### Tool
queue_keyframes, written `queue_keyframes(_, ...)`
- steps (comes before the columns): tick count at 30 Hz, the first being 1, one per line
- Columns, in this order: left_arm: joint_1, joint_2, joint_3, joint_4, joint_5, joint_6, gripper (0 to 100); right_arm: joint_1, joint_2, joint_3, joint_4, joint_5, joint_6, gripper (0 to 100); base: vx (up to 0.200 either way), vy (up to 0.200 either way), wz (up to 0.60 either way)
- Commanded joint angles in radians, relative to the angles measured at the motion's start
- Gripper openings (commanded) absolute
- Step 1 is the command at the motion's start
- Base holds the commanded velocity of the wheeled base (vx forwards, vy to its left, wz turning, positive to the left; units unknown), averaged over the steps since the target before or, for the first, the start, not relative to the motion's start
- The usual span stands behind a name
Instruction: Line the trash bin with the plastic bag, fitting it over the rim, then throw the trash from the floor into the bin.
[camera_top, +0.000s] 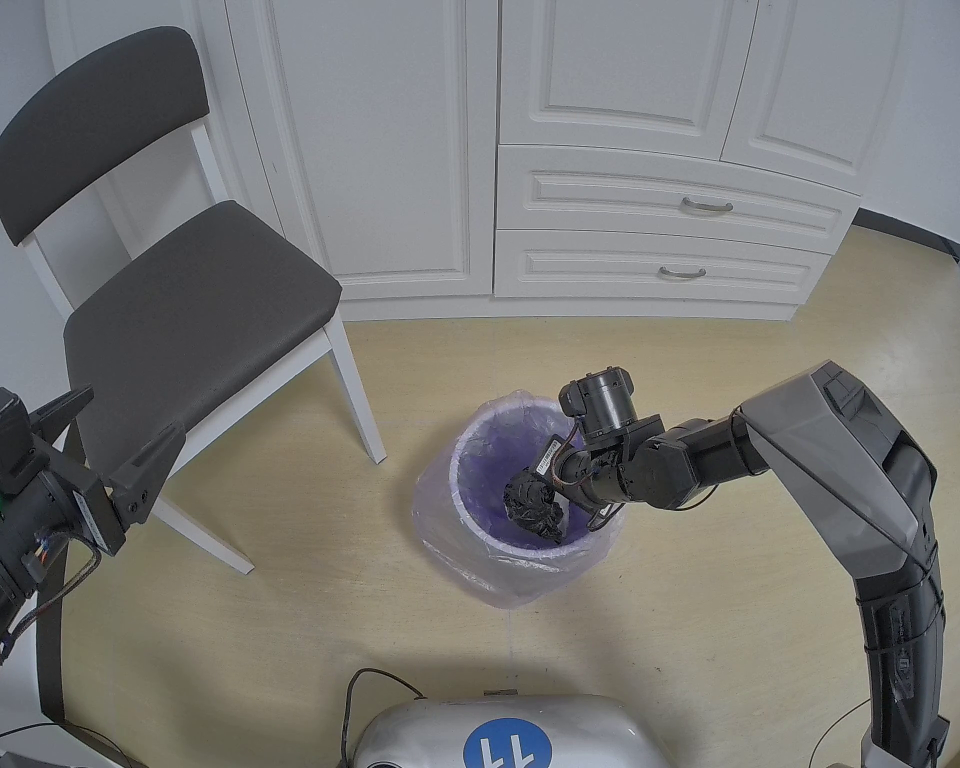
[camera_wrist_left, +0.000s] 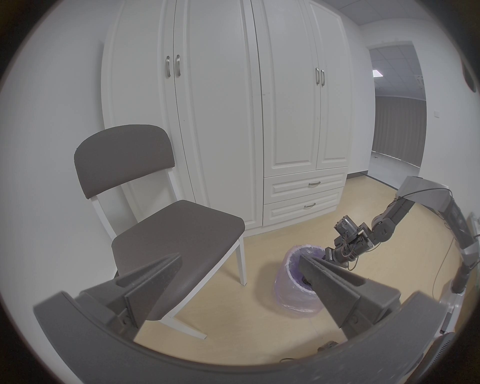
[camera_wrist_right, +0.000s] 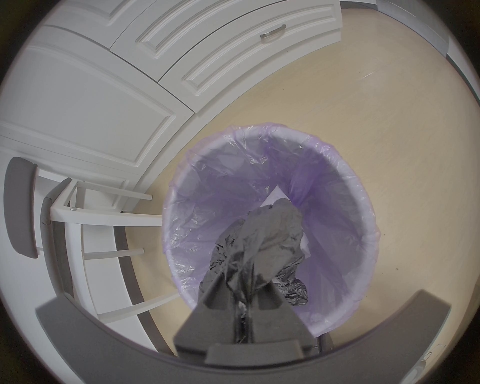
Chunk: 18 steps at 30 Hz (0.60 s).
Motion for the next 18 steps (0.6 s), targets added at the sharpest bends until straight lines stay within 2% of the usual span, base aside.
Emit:
queue_keyframes(1,0.0,0.0,0.0,-0.001,0.0,0.0,100,0.002,-0.002,0.002,-0.002,0.0,0.0,0,0.0,0.0,0.0)
queue_keyframes(4,0.0,0.0,0.0,-0.001,0.001,0.0,100,0.002,-0.005,0.013,-0.006,0.0,-0.002,0,0.0,0.0,0.0)
queue_keyframes(5,0.0,0.0,0.0,-0.001,0.0,0.0,100,0.002,-0.008,0.019,-0.008,0.0,-0.002,100,0.0,0.0,0.0)
queue_keyframes(18,0.0,0.001,0.007,-0.027,0.0,0.001,100,0.006,-0.053,0.036,-0.008,0.0,-0.002,100,0.0,0.0,0.0)
